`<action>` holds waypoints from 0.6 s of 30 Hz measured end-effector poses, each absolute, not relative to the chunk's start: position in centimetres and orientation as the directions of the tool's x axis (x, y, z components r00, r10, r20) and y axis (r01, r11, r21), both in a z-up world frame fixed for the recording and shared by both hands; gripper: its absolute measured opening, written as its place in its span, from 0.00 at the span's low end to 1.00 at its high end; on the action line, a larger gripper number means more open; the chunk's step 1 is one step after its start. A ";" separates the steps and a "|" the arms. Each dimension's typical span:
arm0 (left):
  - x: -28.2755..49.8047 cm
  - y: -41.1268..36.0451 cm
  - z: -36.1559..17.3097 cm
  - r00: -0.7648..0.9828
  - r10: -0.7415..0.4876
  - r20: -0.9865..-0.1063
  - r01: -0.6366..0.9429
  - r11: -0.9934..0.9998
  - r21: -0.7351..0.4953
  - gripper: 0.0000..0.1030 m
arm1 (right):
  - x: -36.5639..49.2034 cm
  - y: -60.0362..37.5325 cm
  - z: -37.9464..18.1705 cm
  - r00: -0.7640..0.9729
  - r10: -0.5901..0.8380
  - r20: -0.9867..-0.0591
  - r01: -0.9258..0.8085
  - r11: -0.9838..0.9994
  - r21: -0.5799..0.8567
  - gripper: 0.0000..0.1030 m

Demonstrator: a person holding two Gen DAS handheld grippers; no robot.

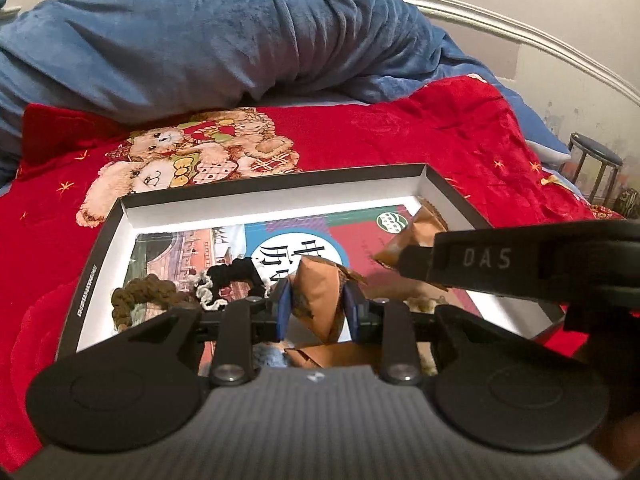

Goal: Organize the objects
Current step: 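Lower both held paper pieces down into the black box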

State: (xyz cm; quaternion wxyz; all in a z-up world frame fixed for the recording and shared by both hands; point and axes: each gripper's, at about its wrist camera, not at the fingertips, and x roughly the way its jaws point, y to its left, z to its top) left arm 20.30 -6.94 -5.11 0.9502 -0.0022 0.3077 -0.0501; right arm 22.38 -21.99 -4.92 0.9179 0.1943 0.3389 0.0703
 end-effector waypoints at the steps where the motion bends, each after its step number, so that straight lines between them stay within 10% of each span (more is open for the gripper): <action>1: 20.3 -6.9 -5.1 0.805 -0.103 -0.585 0.097 0.994 -0.042 0.33 | 22.4 -22.1 -4.9 0.759 0.261 -0.597 0.006 0.914 0.406 0.24; 11: 20.3 -6.8 -5.1 0.795 -0.125 -0.594 0.107 0.992 -0.065 0.35 | 22.9 -22.6 -5.9 0.729 0.269 -0.630 0.043 0.900 0.434 0.24; 18: 20.2 -7.0 -5.4 0.777 -0.139 -0.615 0.124 0.990 -0.067 0.60 | 23.0 -22.5 -6.1 0.718 0.275 -0.640 0.048 0.897 0.440 0.27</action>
